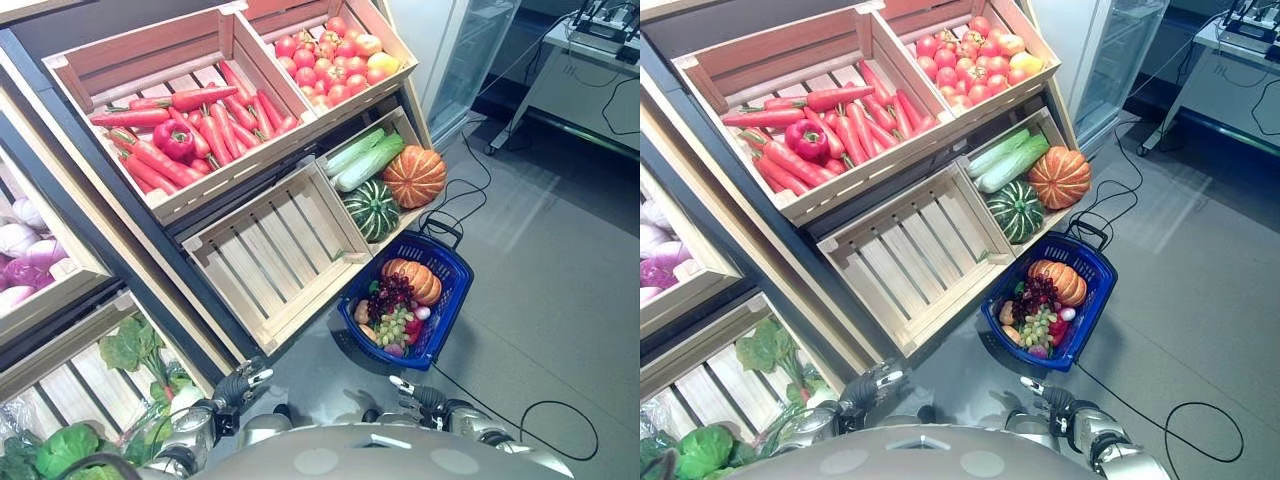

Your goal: Pick up fruits and vegetables into the basket

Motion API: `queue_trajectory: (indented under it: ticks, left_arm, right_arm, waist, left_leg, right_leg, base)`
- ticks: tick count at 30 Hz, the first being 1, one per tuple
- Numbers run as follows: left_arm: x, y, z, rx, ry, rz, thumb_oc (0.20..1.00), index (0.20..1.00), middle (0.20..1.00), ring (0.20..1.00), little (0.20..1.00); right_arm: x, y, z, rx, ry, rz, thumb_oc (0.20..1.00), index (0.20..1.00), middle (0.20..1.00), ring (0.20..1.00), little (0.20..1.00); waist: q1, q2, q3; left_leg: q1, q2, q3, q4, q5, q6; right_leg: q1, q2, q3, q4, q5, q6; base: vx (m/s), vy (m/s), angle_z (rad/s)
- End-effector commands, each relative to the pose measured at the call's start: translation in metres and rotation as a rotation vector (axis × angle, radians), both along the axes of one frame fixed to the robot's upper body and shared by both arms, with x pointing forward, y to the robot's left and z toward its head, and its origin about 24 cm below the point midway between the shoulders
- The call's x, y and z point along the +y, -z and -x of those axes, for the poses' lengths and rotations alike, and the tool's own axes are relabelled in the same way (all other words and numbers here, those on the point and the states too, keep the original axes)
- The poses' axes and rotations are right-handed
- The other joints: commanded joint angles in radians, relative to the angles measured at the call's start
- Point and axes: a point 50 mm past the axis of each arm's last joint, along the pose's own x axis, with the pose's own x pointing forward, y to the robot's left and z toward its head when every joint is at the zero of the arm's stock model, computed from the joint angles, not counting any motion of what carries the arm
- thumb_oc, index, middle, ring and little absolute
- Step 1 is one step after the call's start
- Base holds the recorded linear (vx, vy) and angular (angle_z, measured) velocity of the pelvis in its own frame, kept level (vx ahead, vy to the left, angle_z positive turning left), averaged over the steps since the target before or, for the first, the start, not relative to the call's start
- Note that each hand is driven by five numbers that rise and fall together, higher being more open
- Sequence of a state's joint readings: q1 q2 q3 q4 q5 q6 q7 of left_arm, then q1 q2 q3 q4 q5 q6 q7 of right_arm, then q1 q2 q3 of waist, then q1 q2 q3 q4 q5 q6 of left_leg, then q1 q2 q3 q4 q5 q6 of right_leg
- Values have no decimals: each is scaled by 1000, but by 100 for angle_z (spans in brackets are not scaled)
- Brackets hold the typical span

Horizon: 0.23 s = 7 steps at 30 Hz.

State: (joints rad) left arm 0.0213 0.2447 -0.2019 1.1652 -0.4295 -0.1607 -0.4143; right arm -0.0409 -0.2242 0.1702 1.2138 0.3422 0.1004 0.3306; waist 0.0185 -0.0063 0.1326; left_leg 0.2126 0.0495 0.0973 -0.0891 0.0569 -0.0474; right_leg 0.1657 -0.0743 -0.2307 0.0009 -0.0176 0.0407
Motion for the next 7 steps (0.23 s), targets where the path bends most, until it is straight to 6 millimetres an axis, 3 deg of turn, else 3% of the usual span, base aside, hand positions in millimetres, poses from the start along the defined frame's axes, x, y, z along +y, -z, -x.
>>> queue_trajectory:
  ticks: [1, 7]
  left_arm:
    - [-20, 0, -17, 0, 84, 44, 1000, 1000, 1000, 1000, 1000]
    - [-20, 2, -14, 27, 88, 34, 1000, 1000, 1000, 1000, 1000]
  right_arm:
    - [13, 3, 8, 63, -79, -99, 1000, 1000, 1000, 1000, 1000]
    - [12, 3, 9, 72, -110, -73, 1000, 1000, 1000, 1000, 1000]
  waist:
    - [-7, 3, 25]
    - [-2, -2, 17]
  left_leg:
    - [-6, -87, 31, 63, -154, 78]
    - [6, -88, 33, 71, -163, 80]
  right_leg:
    - [0, -6, -11, 86, -67, 28]
    - [17, -13, -20, 84, -71, 31]
  base:
    - [0, 0, 0]
    - [5, 0, 0]
